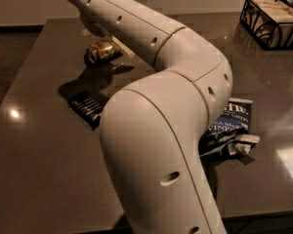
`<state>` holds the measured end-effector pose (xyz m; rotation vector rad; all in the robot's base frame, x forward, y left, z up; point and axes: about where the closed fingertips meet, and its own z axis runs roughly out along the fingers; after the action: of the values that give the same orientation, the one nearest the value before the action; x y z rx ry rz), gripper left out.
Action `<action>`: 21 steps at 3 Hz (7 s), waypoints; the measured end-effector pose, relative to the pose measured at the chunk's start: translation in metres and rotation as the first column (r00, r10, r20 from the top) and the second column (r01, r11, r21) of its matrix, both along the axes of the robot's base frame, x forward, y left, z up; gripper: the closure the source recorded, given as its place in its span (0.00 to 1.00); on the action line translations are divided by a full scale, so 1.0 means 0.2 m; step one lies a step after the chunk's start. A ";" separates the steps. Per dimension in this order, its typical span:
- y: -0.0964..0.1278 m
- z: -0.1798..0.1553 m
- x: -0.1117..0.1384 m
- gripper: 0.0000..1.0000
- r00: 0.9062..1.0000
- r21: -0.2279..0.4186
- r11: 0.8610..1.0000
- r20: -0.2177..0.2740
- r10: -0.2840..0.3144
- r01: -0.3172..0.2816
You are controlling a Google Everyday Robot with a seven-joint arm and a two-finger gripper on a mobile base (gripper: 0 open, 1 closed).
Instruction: Move orange can near blue chip bag
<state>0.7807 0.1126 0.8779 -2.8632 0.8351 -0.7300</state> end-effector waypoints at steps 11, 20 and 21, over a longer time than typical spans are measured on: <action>-0.39 0.21 -0.53 1.00 1.000 0.054 0.998 -0.010 0.028 -0.028; -0.97 0.00 -1.26 0.70 0.990 0.022 0.999 -0.140 -0.025 0.028; -0.99 -0.03 -1.27 0.47 0.988 0.020 0.999 -0.150 -0.029 0.032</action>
Offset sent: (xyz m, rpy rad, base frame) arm 0.0099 0.0029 -0.0107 -0.0847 0.0472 0.0150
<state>0.5270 -0.0858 0.8715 -2.9200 0.9005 -0.5103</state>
